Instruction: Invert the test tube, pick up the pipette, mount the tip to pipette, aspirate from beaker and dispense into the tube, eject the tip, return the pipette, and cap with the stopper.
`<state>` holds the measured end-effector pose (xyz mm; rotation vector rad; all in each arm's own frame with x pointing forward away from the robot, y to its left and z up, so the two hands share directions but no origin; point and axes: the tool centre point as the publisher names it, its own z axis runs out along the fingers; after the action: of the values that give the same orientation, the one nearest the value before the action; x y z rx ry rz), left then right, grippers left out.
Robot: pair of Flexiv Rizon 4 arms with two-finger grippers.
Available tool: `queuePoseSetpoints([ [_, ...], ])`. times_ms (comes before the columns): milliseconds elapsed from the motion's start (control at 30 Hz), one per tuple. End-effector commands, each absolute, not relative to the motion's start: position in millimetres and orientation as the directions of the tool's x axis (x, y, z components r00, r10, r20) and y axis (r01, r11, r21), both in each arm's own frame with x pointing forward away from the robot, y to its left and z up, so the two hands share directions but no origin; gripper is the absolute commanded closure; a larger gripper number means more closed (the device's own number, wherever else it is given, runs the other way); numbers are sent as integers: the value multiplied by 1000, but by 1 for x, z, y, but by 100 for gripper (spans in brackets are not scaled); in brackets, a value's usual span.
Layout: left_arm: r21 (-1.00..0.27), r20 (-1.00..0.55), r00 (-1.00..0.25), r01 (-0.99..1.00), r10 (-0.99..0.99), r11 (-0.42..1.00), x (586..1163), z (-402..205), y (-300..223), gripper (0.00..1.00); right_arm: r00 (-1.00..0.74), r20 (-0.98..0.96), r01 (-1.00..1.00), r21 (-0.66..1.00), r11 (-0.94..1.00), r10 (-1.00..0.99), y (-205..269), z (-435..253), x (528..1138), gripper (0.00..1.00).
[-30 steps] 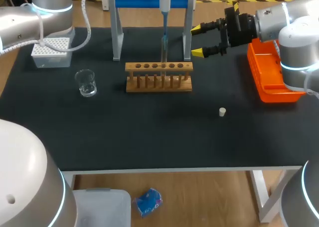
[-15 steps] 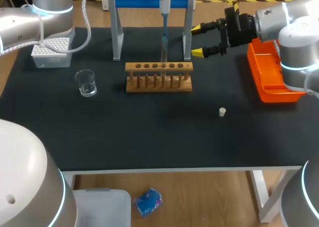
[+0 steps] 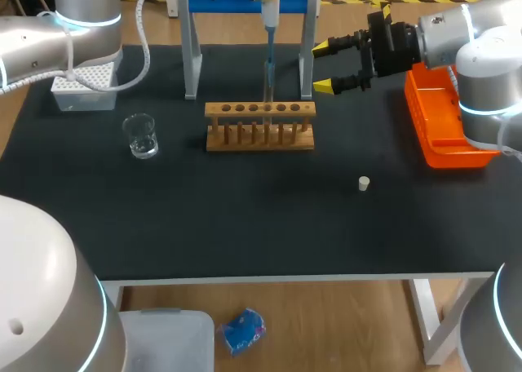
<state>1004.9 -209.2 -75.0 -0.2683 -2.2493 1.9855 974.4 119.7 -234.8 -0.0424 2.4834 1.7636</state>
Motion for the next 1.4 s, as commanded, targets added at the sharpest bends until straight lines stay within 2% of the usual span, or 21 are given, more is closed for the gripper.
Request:
queuePoseSetpoints([
  [33,-992,-23,-976,48,217,114,1006,-77,-210,100,-995,-95,-78,940,332,33,120,-235,974,0],
  [1167,-993,-7,-978,31,209,113,1004,-83,-206,100,-995,-95,-78,940,332,33,120,-235,974,0],
  [1400,-993,-7,-978,31,209,113,1004,-83,-206,100,-992,-116,-79,895,438,59,102,-180,980,0],
])
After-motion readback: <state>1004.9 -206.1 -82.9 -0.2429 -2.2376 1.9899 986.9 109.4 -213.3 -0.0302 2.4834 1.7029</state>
